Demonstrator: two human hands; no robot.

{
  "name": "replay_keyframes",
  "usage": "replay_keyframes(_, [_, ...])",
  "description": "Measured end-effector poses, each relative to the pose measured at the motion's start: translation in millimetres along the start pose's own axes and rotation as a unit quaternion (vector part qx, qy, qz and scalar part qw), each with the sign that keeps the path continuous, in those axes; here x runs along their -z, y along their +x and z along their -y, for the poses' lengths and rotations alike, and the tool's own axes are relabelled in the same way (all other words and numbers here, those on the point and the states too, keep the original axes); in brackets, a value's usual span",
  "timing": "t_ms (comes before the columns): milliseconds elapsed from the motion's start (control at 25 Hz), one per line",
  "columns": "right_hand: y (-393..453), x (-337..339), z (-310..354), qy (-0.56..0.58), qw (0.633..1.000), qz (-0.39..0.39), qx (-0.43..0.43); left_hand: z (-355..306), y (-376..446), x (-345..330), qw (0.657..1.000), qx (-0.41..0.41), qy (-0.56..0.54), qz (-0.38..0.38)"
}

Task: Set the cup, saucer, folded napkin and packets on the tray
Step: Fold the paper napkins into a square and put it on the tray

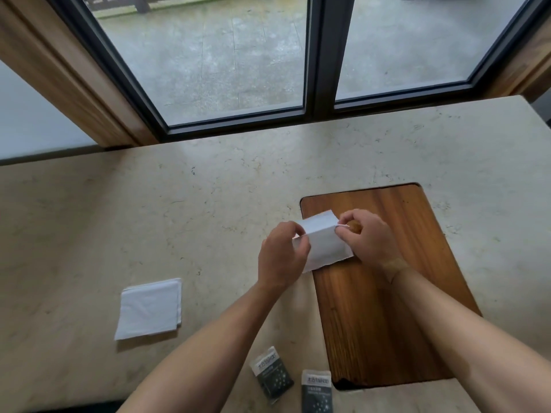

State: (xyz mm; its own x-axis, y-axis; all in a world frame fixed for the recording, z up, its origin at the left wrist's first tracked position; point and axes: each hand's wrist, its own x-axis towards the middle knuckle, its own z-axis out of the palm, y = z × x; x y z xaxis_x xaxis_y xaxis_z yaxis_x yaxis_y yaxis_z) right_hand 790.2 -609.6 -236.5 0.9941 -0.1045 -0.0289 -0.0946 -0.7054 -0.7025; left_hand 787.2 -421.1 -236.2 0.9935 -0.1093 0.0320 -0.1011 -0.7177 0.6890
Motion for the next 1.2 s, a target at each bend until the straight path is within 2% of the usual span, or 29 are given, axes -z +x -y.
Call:
replay_keyframes(120, [-14, -7, 29, 0.116, 0.992, 0.044, -0.030, 9, -9, 29, 0.999, 0.007, -0.051, -0.003])
replay_keyframes(240, [-25, -22, 65, 0.199, 0.976, 0.066, -0.062, 25, -18, 63, 0.993, 0.066, -0.089, -0.028])
replay_keyframes(400, [-39, -55, 112, 0.250, 0.954, 0.117, -0.116, 61, -32, 109, 0.982, 0.144, -0.110, -0.053])
replay_keyframes(600, [-60, -105, 165, 0.291, 0.929, 0.173, -0.152, 120, -58, 168, 0.972, 0.185, -0.133, -0.060])
replay_keyframes(720, [-73, -146, 197, 0.274, 0.929, 0.189, -0.163, 159, -75, 200, 0.968, 0.213, -0.127, -0.046])
replay_keyframes(920, [-89, -200, 227, 0.197, 0.954, 0.161, -0.156, 215, -97, 230, 0.955, 0.276, -0.102, 0.033])
replay_keyframes(1080, [-96, -223, 229, 0.092, 0.978, 0.149, -0.116, 237, -104, 234, 0.958, 0.270, -0.064, 0.074])
replay_keyframes(1200, [-96, -228, 227, 0.057, 0.983, 0.133, -0.110, 241, -104, 231, 0.961, 0.263, -0.037, 0.078])
